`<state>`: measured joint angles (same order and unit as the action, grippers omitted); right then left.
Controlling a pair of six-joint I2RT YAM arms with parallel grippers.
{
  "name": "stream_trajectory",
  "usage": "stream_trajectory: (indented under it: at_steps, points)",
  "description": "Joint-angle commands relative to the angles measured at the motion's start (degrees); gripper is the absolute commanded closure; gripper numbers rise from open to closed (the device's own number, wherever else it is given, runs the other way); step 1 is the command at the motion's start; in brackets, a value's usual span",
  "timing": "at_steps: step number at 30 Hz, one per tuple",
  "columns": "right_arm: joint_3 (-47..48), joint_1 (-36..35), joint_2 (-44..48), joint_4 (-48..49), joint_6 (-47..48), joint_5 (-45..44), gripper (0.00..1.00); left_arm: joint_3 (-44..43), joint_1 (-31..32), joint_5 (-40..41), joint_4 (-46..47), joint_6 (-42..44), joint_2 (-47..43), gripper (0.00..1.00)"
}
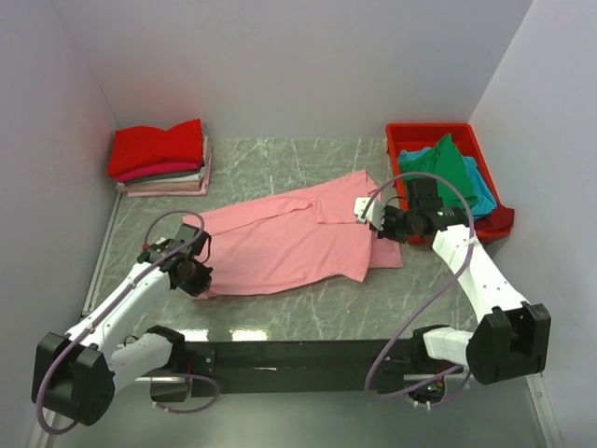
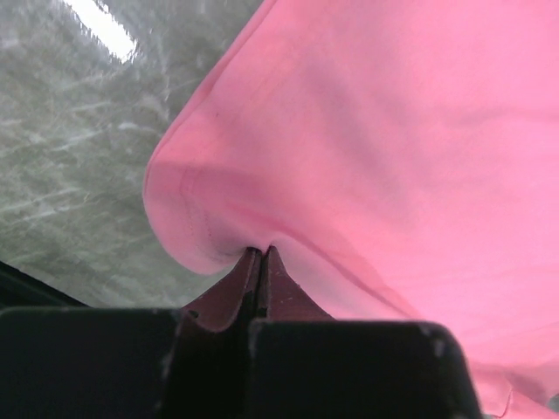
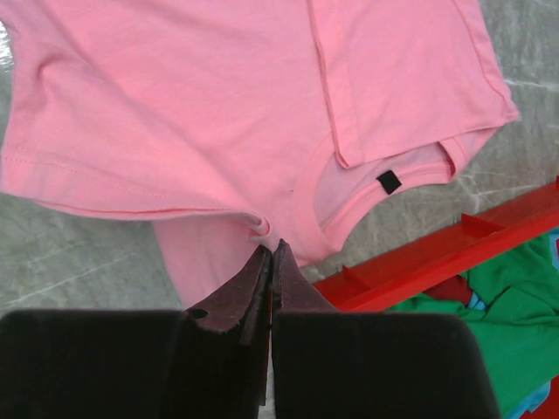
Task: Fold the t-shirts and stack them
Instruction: Fold the tshirt
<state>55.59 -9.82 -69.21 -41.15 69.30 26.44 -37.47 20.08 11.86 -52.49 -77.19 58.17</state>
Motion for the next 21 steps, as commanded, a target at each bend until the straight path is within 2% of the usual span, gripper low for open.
stream_trajectory:
  at_steps: [1,9,21]
  points:
    - [3.6,1.1,-1.4,3.3,-2.5,1.0,1.0,-2.8,-2.1,0.6,1.9,3.6,0.7,1.0]
    - [6.0,3.3,-4.5,5.3,-4.9,1.3,1.0,-5.2,-6.0,-0.1,4.6,7.2,4.4,1.0]
    - [8.0,5.4,-8.7,9.8,-8.6,1.0,1.0,-8.8,-8.5,-1.0,8.0,10.7,10.9,1.0]
